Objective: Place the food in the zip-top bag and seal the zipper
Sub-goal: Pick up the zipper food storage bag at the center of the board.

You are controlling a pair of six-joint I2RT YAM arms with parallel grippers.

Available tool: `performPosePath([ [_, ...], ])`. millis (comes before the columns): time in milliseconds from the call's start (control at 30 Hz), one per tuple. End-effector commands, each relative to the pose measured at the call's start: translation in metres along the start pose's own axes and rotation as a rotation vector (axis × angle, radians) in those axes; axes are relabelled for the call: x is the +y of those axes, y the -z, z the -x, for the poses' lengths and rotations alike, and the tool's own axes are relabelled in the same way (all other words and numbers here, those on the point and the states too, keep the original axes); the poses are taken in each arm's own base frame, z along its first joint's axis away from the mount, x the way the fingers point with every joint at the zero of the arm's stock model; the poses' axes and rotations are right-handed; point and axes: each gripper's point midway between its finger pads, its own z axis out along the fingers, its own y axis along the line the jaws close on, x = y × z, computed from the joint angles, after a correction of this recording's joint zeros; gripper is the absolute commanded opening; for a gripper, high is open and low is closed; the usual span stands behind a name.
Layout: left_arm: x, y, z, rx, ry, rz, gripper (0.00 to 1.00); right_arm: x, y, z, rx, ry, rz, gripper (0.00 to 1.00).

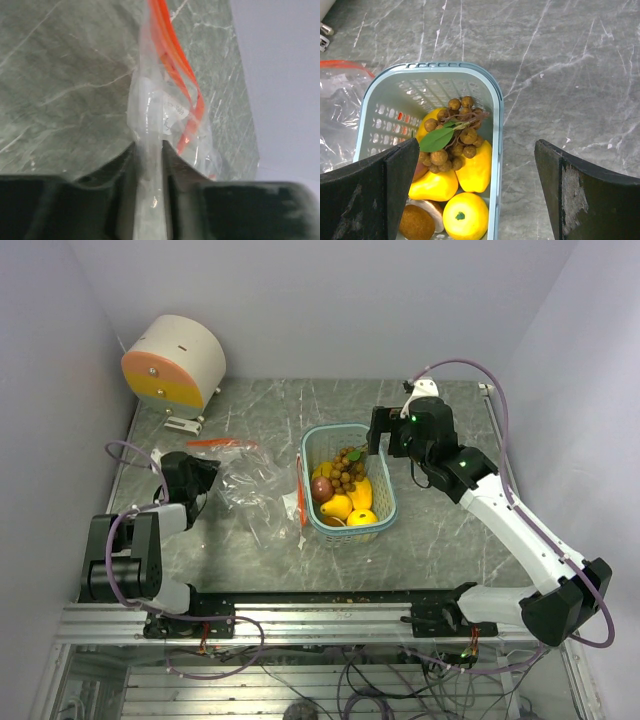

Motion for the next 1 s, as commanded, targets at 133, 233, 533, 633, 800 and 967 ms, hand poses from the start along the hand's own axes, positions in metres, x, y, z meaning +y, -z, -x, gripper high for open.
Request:
performPosePath([
  [133,-0.062,0.006,0.01,-0.005,-0.057,-0.236,0.14,-0.004,0.007,0.001,-0.023,-0.008,-0.013,0.99],
  [233,-0.1,0.026,0.011,0.027,-0.115,-0.364,0.08,-0.002,0.012,0.0,-0.029,-0.009,0.01,0.98],
  [533,-0.196,0.152,0.044,-0.003,-0.61,-0.545,0.07,0.052,0.041,0.01,-0.081,-0.022,0.356,0.96],
  [633,-0.213,0.193,0.032,0.048,-0.757,-0.674,0.07,0.079,0.054,0.014,-0.106,-0.038,0.521,0.96],
  [800,-0.214,0.241,-0.001,0.194,-0.889,-0.86,0.07,0.104,0.086,0.045,-0.254,-0.038,0.706,0.96],
  [967,-0.222,0.289,-0.019,0.231,-0.926,-1.057,0.07,0.108,0.112,0.072,-0.41,-0.044,0.771,0.96],
])
